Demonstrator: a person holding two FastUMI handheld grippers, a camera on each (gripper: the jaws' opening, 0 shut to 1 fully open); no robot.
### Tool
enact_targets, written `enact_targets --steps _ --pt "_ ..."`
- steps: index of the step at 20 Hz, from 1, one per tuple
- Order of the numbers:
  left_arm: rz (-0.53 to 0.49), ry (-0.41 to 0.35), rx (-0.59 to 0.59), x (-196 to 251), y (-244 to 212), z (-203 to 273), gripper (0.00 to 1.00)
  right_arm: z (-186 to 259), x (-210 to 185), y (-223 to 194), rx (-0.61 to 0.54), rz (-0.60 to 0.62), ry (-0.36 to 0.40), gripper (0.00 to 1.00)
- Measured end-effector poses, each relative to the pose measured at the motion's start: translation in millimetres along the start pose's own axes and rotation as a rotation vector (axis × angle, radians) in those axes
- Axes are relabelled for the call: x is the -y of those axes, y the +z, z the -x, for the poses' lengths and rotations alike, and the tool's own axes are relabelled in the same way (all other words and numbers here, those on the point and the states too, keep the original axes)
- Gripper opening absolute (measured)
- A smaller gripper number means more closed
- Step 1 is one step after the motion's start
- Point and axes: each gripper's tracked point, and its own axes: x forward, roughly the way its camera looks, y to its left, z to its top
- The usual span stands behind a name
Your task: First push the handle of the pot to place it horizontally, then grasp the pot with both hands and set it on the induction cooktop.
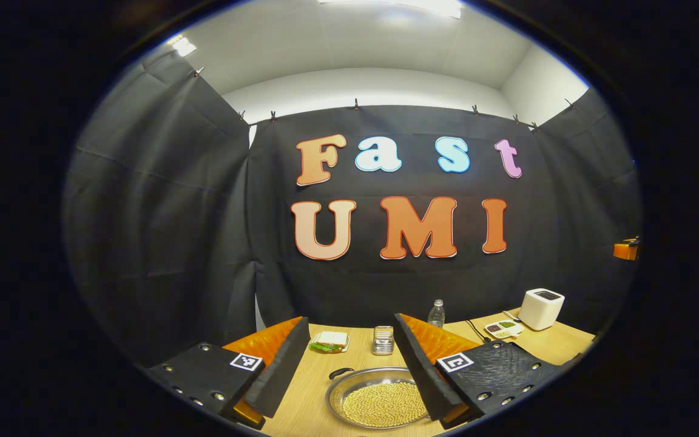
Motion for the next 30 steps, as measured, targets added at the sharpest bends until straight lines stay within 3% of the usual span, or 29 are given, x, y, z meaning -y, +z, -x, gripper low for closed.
enact_targets --steps 3,4,5,7,9,13,15,16,18,19,20,22,23,25,30 --pt "0.001 0.008 0.008 -4 2 -1 0.89 0 4 0 0.005 -0.003 -0.006 0.95" --pt "-0.005 0.009 0.009 -5 2 0 0.89 0 5 0 0.006 -0.003 -0.008 1.00" --pt "-0.007 0.009 0.008 -5 1 1 0.89 -1 5 -1 0.006 -0.004 -0.009 0.95" --pt "-0.006 0.004 0.005 -3 0 1 0.89 -3 5 -3 0.000 -0.005 -0.007 0.95" --pt "-0.018 -0.003 0.009 -3 3 3 0.96 -3 4 -8 -0.011 -0.008 -0.004 0.95" --pt "-0.016 -0.004 0.013 -4 2 4 0.82 -8 2 -14 -0.024 -0.013 0.002 1.00" --pt "-0.011 -0.011 0.007 -4 -2 1 0.66 -9 3 -14 -0.023 -0.014 0.002 1.00" --pt "-0.010 -0.022 0.006 -2 -4 0 0.58 -8 3 -14 -0.023 -0.014 0.003 0.95" --pt "0.001 -0.048 -0.007 5 -10 0 0.39 -7 2 -14 -0.022 -0.014 0.001 0.95" --pt "0.002 -0.060 -0.011 9 -12 1 0.31 -9 3 -14 -0.021 -0.014 -0.001 1.00" --pt "-0.003 -0.067 -0.012 10 -14 1 0.31 -9 3 -14 -0.021 -0.015 -0.001 1.00" --pt "-0.019 -0.076 -0.018 12 -17 0 0.16 -12 3 -15 -0.021 -0.018 -0.002 1.00" --pt "-0.029 -0.080 -0.026 14 -19 0 0.14 -11 4 -15 -0.021 -0.020 -0.001 0.95" --pt "-0.048 -0.098 -0.047 23 -31 3 0.06 -12 5 -16 -0.020 -0.022 -0.006 0.95" --pt "-0.042 -0.164 -0.138 47 -68 6 0.05 -14 8 -18 -0.022 -0.026 -0.007 0.95"
